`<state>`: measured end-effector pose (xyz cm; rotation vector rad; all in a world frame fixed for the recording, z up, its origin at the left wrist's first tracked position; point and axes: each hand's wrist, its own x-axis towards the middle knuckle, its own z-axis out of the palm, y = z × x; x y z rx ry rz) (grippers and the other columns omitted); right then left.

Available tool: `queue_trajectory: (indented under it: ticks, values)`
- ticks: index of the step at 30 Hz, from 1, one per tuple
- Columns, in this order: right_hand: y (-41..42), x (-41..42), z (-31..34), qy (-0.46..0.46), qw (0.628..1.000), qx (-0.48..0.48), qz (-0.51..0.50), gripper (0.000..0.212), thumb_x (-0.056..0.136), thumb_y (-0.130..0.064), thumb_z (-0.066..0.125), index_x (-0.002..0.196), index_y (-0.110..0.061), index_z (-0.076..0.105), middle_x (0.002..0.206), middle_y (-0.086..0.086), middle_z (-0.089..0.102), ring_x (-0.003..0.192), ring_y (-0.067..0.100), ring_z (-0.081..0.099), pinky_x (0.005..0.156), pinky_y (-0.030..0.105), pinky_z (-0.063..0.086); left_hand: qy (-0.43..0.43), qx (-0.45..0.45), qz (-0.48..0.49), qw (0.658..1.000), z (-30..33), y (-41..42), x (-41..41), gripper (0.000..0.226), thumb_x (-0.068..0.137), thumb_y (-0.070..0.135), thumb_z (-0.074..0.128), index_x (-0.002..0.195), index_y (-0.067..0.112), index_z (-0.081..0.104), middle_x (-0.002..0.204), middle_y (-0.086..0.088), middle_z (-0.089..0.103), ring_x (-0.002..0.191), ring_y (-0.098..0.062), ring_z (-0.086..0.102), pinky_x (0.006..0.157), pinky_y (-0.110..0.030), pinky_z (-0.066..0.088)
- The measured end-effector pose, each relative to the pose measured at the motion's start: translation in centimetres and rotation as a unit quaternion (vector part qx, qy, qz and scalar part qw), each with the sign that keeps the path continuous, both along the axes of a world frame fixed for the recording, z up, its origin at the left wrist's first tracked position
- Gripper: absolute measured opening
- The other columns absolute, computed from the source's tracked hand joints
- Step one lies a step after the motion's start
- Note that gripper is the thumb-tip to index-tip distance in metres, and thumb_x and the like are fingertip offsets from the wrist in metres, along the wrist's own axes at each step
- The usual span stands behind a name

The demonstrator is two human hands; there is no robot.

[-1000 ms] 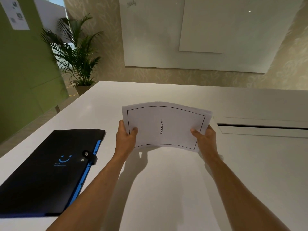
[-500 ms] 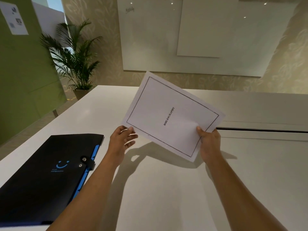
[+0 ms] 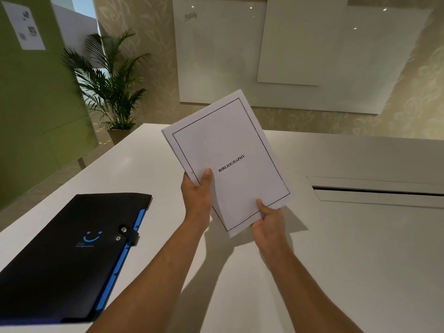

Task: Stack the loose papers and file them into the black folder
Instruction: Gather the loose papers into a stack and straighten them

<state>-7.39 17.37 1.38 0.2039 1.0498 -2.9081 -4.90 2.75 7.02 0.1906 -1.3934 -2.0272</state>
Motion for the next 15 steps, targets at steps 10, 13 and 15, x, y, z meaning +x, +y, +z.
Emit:
queue_trajectory:
  ticks: [10, 13, 15]
  values:
    - [3.8, -1.1, 5.9, 0.235, 0.899, 0.366, -0.044, 0.077, 0.07, -0.014, 0.073, 0.137, -0.025, 0.038, 0.125, -0.002, 0.059, 0.11, 0.01, 0.062, 0.085, 0.025, 0.053, 0.006, -0.214, -0.053, 0.975, 2.3, -3.8, 0.4, 0.019, 0.092, 0.033, 0.059, 0.108, 0.042, 0.055, 0.104, 0.015, 0.067, 0.095, -0.014, 0.067, 0.071, -0.025, 0.059]
    - [3.5, -1.3, 8.1, 0.263, 0.881, 0.392, -0.032, 0.046, 0.071, -0.02, 0.071, 0.115, -0.027, 0.057, 0.105, -0.006, 0.072, 0.094, 0.011, 0.071, 0.072, 0.024, 0.058, 0.01, -0.219, -0.076, 0.973, 2.1, -3.5, 0.8, 0.02, 0.092, 0.032, 0.061, 0.104, 0.047, 0.058, 0.1, 0.021, 0.069, 0.092, -0.007, 0.067, 0.068, -0.02, 0.055]
    - [3.1, -1.2, 8.0, 0.26, 0.876, 0.405, -0.03, 0.039, 0.073, -0.021, 0.069, 0.109, -0.031, 0.059, 0.107, -0.005, 0.072, 0.095, 0.015, 0.071, 0.075, 0.027, 0.059, 0.001, -0.206, -0.075, 0.976, 1.4, -3.5, 1.0, 0.02, 0.091, 0.033, 0.061, 0.107, 0.044, 0.057, 0.102, 0.019, 0.068, 0.095, -0.01, 0.067, 0.069, -0.021, 0.056]
